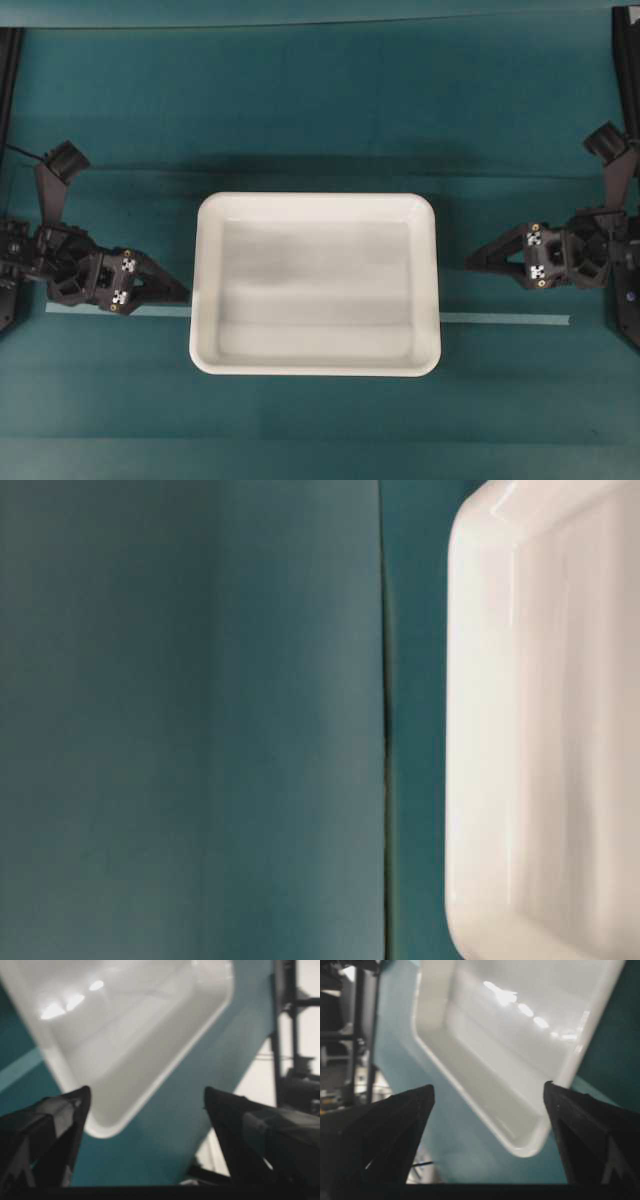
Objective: Lift the white case with both hands.
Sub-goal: 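Lower both grippers over the tray's side walls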
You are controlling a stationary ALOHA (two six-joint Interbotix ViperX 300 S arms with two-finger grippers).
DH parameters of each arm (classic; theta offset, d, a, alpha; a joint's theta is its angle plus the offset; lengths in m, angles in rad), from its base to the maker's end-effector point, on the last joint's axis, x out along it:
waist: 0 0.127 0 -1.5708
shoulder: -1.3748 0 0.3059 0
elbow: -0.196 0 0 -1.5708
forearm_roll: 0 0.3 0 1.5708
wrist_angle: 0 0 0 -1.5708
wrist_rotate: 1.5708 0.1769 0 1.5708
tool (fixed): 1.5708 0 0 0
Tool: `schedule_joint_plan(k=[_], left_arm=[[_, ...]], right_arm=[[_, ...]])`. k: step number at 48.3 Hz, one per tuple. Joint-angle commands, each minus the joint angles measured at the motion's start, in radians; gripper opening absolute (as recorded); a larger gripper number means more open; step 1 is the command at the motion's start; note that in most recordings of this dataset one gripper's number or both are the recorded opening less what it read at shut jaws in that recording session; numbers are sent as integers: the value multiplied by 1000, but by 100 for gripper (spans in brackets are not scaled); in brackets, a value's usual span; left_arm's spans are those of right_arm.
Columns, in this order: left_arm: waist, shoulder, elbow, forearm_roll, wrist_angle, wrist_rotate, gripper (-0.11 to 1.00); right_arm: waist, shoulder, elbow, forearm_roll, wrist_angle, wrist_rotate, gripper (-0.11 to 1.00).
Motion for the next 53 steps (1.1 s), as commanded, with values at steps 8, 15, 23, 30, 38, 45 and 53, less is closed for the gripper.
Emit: schedule_joint_plan(k=[8,15,23,30,38,45,53], left_arm=[[15,92,78,6,-181,28,98],[44,129,101,6,-272,75,98],[80,173,126,6,-356,118,98],[86,224,138,6,-391,120,98],[97,299,121,3,-453,124,97],[107,347,114,3,-511,129,97],[109,376,92,3,-532,133,97]], right_arm=[[37,155,38,11,-190,9,92],[84,261,69,41,-387,37,92],[117,380,109,46,-554,98,92],[118,453,109,46,-615,115,92],[118,520,78,46,-641,118,92],[117,561,48,46,-641,118,92],[109,601,23,46,-641,118,92]])
